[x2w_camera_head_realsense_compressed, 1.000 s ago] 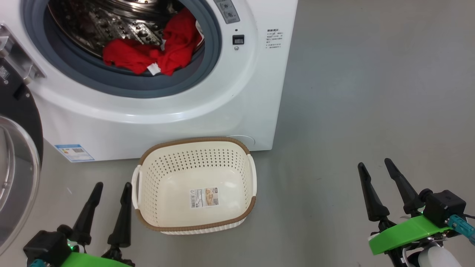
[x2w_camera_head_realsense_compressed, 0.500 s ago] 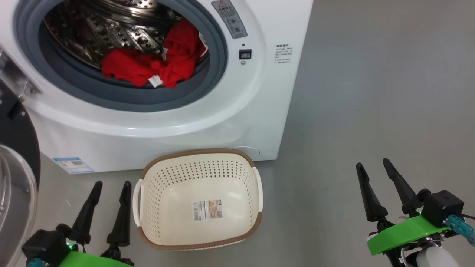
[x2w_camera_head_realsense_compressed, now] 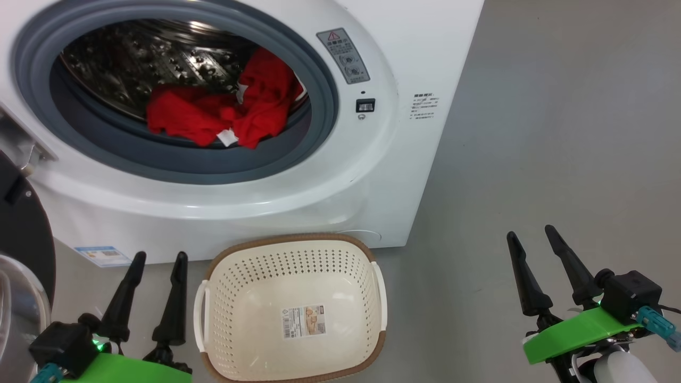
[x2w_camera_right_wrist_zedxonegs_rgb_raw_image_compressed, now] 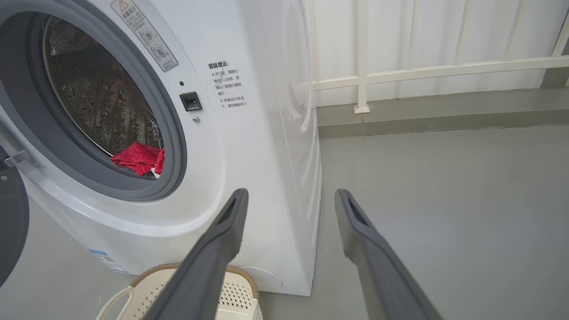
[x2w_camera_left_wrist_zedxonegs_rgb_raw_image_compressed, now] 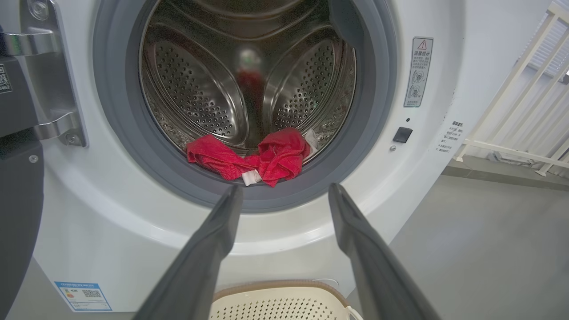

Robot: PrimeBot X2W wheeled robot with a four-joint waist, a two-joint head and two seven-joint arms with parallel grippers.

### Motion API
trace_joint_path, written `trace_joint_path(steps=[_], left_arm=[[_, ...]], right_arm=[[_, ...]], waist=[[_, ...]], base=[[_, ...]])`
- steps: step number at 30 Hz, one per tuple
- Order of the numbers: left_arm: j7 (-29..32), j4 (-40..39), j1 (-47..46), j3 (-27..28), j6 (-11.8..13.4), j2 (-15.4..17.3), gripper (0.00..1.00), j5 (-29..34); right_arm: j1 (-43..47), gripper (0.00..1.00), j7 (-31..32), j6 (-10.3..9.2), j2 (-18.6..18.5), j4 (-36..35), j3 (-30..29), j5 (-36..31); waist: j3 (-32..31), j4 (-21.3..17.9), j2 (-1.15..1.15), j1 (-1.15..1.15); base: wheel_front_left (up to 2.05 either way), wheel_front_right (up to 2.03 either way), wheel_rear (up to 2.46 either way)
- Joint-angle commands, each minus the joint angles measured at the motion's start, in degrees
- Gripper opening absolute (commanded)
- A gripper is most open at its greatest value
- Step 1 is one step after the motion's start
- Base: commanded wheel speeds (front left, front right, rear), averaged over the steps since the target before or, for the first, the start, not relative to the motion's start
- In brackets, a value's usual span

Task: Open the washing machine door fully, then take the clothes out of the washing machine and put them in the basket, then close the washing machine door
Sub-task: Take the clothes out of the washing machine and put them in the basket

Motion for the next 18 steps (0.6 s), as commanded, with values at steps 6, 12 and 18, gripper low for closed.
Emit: trace_joint_path(steps=[6, 12, 18], left_arm=[[-0.3, -0.8, -1.8, 1.7, -0.3, 1.4, 1.0, -0.1], [-0.3, 0.6, -2.1, 0.4, -0.3, 1.8, 1.0, 2.0], [-0.3, 4.0, -7.1, -1.2, -0.3, 1.9, 1.0, 3.6]], right_arm=[[-1.5, 1.0, -0.4, 0.28, -0.3, -1.2, 1.1, -1.2], [-1.7, 1.0, -0.4, 0.28, -0.1, -1.2, 1.4, -1.2], [-2.7, 1.0, -0.4, 0.28, 0.4, -1.5, 1.9, -1.4]], waist=[[0.1, 0.2, 0.0, 0.0], [0.3, 0.2, 0.0, 0.0], [2.4, -0.2, 0.0, 0.0]], base=[[0.04, -0.04, 0.0], [0.0, 0.0, 0.0], [0.0, 0.0, 0.0]])
